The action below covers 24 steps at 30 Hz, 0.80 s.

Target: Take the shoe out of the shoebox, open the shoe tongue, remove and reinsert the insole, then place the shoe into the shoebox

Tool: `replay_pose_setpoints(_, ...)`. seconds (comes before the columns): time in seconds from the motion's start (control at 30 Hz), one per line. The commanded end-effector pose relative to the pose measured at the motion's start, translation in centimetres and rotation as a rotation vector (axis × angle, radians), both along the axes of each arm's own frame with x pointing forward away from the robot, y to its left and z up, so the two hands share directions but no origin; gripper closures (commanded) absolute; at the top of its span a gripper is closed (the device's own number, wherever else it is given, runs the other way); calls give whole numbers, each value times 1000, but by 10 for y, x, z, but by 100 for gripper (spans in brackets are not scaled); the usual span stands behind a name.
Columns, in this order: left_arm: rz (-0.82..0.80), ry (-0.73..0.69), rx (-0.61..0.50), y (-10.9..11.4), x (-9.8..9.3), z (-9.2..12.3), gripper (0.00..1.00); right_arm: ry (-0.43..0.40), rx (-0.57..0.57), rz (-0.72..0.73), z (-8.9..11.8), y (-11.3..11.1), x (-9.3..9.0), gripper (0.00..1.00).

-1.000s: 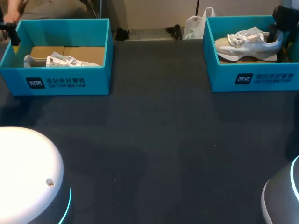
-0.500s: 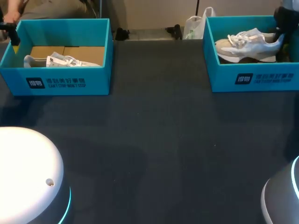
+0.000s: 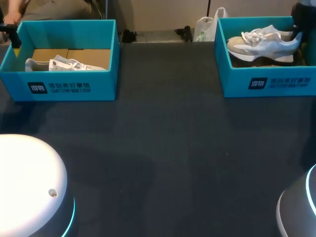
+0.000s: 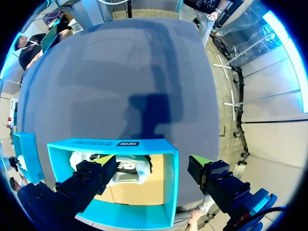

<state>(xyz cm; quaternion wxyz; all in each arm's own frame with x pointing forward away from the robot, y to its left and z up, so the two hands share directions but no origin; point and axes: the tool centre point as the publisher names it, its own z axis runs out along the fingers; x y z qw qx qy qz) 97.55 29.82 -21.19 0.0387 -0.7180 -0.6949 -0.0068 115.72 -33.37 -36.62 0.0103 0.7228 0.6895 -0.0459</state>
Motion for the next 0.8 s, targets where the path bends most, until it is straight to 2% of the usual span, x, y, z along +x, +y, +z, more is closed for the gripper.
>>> replay_pose_setpoints(0.03,0,-2,2,0,-1,0,0,-2,-15,-7,34,3,-6,100)
replay_pose_setpoints(0.53,0,-2,2,0,-1,0,0,-73,-56,8,100,9,-24,100)
replay_pose_setpoints(0.8,0,-2,2,0,-1,0,0,-115,-79,23,143,13,-40,100)
